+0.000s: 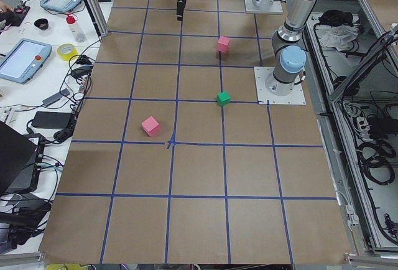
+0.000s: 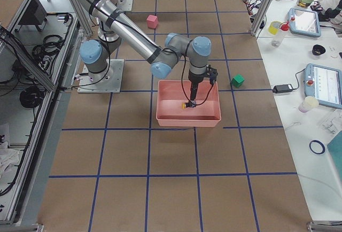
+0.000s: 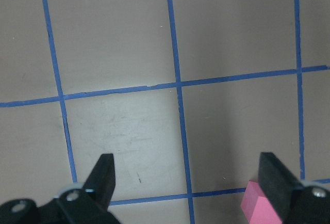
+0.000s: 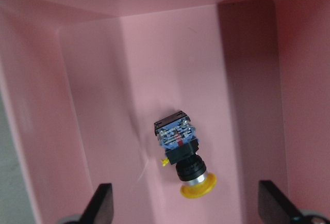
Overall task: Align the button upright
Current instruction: 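Lower the right gripper into the tray and grasp the yellow-capped switch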
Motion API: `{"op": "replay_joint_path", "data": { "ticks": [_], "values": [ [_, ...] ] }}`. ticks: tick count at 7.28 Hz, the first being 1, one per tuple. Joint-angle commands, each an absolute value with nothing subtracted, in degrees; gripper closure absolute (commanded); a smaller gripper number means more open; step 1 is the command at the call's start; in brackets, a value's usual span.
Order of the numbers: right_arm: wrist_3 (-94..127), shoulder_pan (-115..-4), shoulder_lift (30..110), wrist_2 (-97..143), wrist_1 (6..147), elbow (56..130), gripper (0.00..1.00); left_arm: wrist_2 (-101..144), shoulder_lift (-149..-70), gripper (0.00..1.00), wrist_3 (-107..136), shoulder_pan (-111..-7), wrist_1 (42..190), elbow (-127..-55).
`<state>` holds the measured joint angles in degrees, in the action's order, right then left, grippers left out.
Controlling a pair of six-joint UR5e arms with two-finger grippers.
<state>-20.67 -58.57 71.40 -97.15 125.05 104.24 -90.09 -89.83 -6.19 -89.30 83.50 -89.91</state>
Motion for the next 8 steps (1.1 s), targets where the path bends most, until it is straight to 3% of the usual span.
{"op": "replay_joint_path", "data": {
  "ticks": [1, 7, 8],
  "values": [
    [-23.4, -57.3, 67.9, -97.4, 126.5, 104.3, 0.02, -90.1, -89.8, 0.00, -6.2, -89.3, 83.5, -89.8],
    [-24.9, -57.3, 65.1, -97.6, 126.5, 105.2, 0.02, -90.1, -89.8, 0.00, -6.2, -89.3, 83.5, -89.9],
    [-24.9, -57.3, 65.0, -97.6, 126.5, 105.2, 0.08, -90.1, -89.8, 0.00, -6.2, -89.3, 83.5, -89.9]
  ]
}}
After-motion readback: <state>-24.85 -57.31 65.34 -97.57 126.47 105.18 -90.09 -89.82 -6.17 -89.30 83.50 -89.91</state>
